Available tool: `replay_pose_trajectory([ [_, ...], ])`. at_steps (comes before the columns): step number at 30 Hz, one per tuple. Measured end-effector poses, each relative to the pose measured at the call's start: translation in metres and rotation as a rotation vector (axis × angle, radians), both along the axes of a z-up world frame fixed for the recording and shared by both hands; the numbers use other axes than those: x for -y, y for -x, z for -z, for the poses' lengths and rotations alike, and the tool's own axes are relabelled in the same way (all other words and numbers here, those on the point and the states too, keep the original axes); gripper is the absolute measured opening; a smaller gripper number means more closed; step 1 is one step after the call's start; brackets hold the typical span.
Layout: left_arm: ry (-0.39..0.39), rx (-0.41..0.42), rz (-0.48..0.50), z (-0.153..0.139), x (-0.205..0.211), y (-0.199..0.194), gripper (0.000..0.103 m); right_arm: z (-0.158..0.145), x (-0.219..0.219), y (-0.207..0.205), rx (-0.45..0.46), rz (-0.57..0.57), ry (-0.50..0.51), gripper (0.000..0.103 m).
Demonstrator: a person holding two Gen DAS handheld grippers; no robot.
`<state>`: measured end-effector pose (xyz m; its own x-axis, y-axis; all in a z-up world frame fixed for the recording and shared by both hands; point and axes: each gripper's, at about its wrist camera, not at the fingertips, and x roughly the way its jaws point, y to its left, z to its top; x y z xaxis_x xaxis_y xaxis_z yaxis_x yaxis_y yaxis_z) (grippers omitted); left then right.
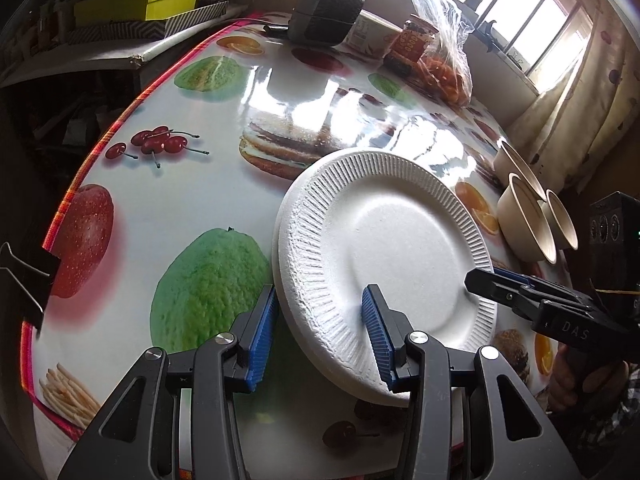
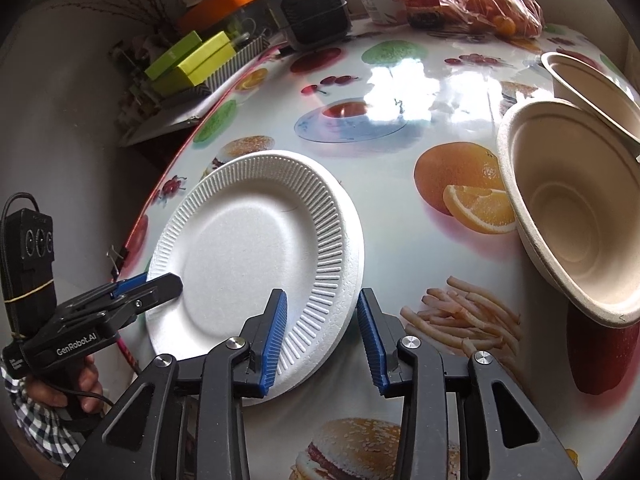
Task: Organize plates and bowls
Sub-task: 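Withdraw both open tools from the plate stack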
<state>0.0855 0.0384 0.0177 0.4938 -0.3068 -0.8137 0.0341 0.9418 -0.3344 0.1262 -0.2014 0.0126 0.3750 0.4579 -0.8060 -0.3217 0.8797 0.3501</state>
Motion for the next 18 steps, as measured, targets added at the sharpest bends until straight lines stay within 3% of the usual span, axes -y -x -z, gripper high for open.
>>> replay_pose_trajectory([
  [18,-0.036,-0.012,-0.017,-0.001,-0.013,-0.052,0.045,-0.003,-0.019,-0.044,-0.009,0.005,0.022,0.036],
])
